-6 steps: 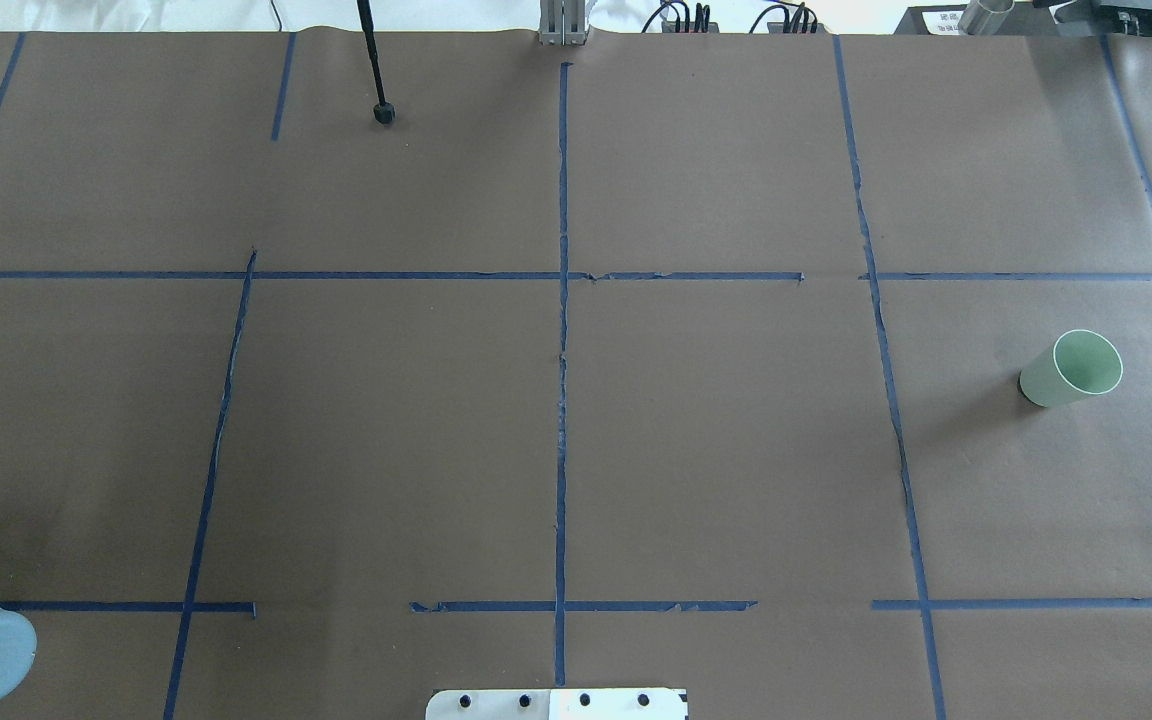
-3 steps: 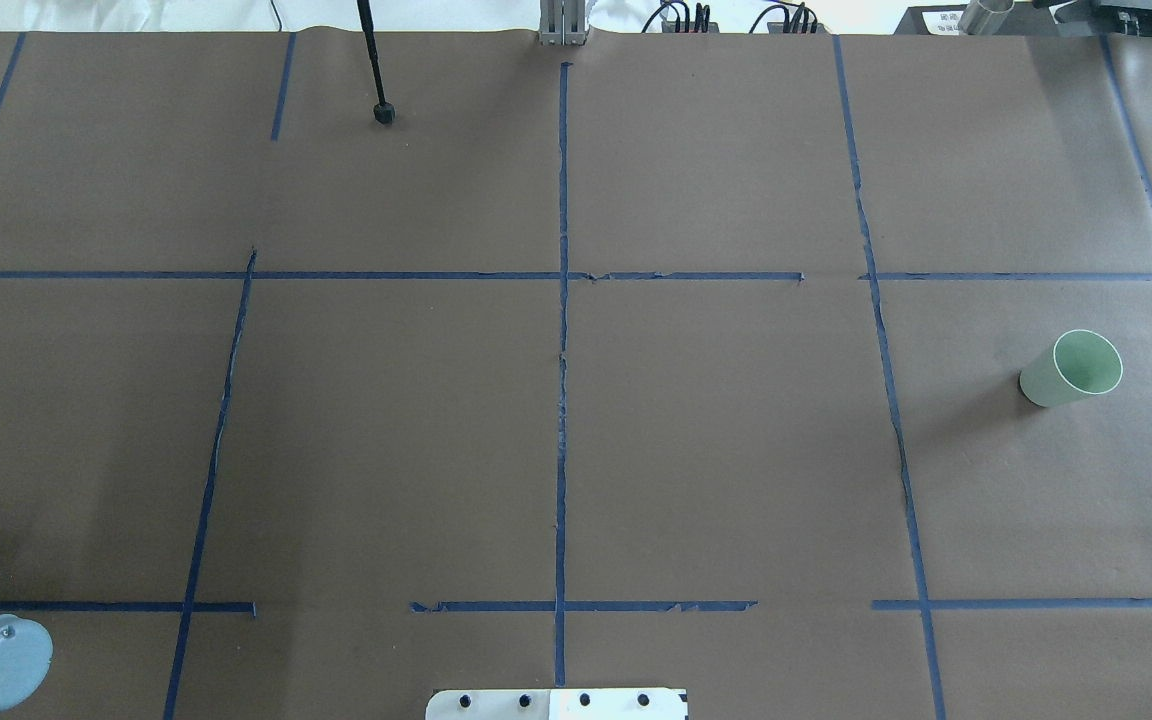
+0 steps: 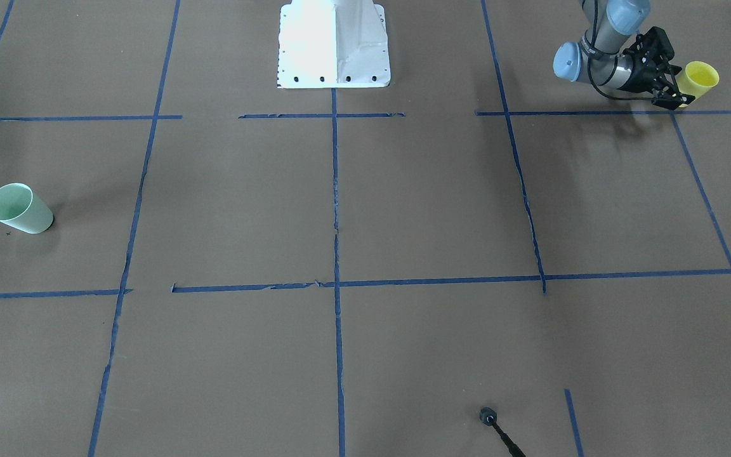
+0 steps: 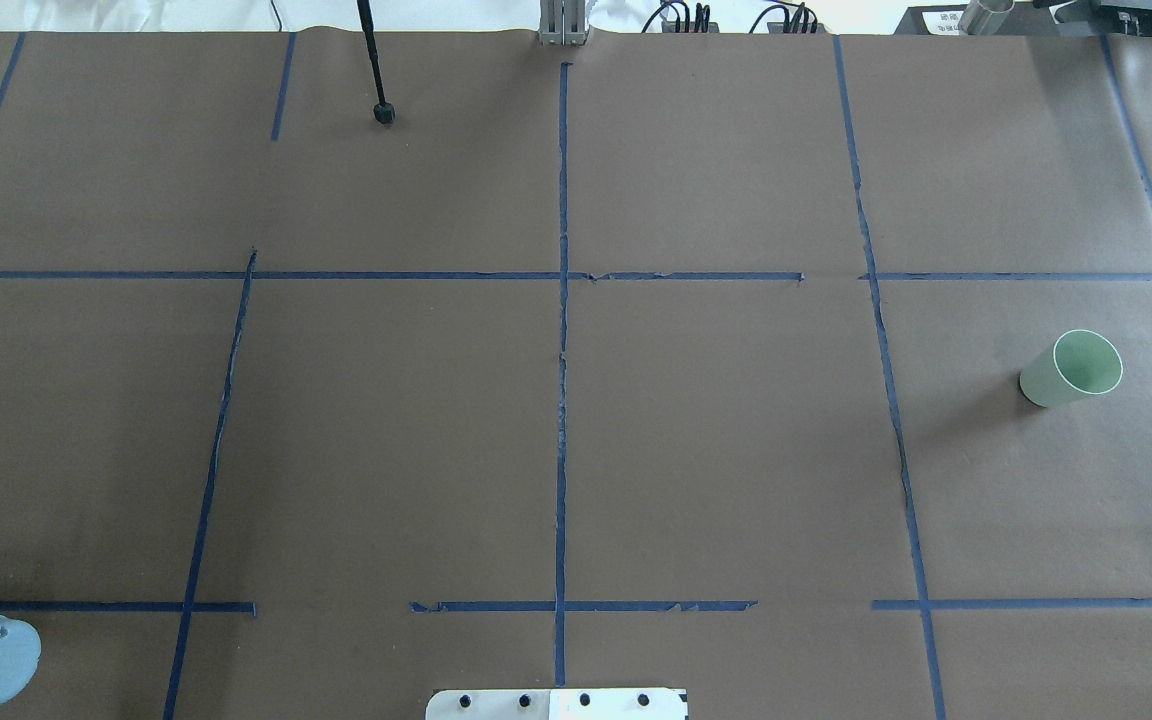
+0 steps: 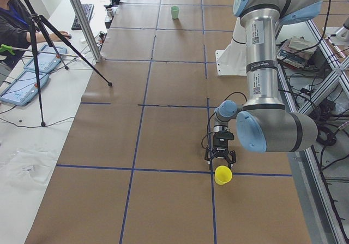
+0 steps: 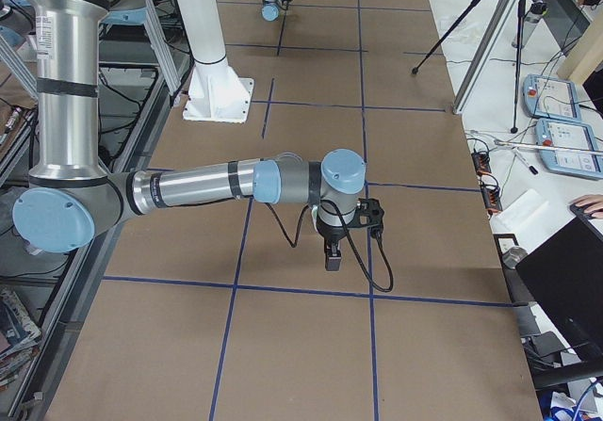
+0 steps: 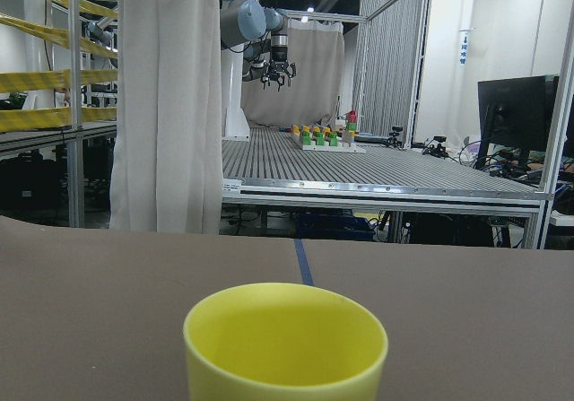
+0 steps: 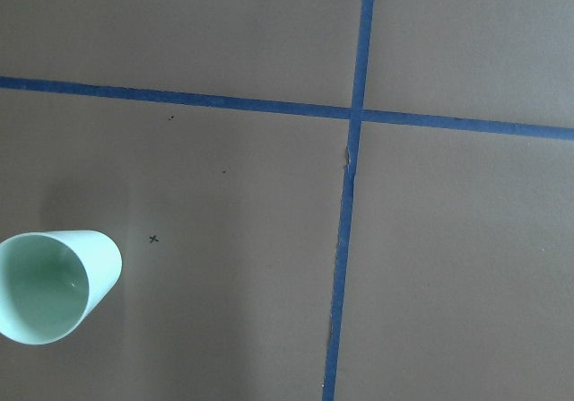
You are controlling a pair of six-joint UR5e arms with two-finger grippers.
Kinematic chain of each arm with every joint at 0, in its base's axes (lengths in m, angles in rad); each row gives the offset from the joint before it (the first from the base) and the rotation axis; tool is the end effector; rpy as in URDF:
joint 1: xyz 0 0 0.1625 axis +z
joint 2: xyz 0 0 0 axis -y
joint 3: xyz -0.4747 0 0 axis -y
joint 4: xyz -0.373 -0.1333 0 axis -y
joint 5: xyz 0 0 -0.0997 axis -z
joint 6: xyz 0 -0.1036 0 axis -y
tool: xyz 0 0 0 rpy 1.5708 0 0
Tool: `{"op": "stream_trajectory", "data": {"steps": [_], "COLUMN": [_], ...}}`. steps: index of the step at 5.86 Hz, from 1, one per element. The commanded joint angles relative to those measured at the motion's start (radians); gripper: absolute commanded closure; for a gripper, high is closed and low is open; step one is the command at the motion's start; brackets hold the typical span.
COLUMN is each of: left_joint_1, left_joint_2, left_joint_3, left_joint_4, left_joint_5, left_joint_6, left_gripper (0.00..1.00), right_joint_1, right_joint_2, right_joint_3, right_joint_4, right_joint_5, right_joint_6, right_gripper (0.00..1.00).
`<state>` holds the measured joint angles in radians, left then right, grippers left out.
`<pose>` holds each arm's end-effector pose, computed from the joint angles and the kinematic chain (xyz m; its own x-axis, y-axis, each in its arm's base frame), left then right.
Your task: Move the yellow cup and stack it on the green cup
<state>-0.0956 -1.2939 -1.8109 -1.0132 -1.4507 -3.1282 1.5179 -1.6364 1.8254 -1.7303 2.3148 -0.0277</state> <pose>0.2528 -0.1706 0.7739 -0.0169 -0.9956 -0.0918 0.8250 -0.0658 0.5613 0.0399 -0.4399 0.6394 0.7319 -0.0865 0.6759 0.0731 0.9962 0.0482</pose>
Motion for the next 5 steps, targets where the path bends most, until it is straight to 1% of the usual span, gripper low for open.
{"op": "stream_trajectory", "data": {"steps": [1,5], "left_joint_1": [0.0,0.0], "left_joint_2": [0.004,0.01], "left_joint_3": [0.056,0.114], "left_joint_4": [-0.054,-0.077], "left_joint_5": [0.003,0.007], "left_joint_6": [0.0,-0.001], "left_gripper": [0.0,0.01], "right_joint_1": [-0.004,-0.004], "right_joint_2": [0.004,0.01], "right_joint_3": [0.002,0.009], "right_joint_4": [0.0,0.0], "right_joint_5": [0.002,0.0], "right_joint_6": [0.0,0.002], "right_gripper": [0.0,0.0]}}
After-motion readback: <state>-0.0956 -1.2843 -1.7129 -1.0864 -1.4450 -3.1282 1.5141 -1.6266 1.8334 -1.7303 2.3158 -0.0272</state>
